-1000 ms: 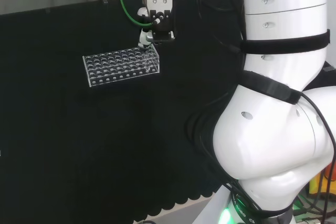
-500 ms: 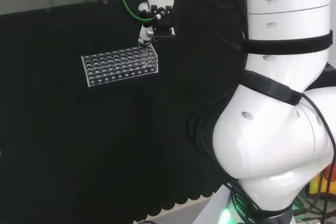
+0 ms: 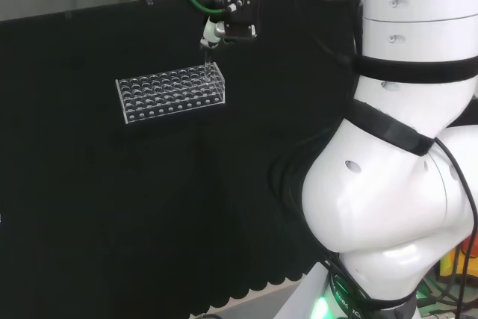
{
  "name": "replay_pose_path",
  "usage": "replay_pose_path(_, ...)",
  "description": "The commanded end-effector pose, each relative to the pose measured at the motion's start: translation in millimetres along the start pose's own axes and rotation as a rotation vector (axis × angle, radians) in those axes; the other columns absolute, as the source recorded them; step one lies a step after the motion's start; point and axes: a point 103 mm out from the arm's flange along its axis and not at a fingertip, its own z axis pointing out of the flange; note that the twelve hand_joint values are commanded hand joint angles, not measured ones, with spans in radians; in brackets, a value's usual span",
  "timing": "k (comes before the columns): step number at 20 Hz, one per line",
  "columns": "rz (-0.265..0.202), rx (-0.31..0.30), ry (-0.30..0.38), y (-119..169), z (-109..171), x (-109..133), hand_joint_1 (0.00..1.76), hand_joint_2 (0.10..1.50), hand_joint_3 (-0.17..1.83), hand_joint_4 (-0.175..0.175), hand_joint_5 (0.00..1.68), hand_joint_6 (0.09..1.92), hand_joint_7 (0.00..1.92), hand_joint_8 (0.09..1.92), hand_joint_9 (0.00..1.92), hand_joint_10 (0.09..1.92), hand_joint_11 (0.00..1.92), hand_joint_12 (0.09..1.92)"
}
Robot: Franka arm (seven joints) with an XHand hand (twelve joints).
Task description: Pick up the test tube.
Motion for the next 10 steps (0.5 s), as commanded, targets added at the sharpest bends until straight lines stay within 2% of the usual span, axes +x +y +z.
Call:
replay_pose_path(1,0.001,-0.021,0.041,-10.1,-27.0,-4.1,1.32,0.59,0.78,-0.175,1.26,0.71,1.32,0.71,1.58,0.71,1.28,0.88)
replay_pose_path(10,-0.009,-0.086,0.105,-31.6,-70.1,-11.5,1.32,0.58,0.79,-0.175,1.26,0.71,1.32,0.71,1.58,0.71,1.28,0.88)
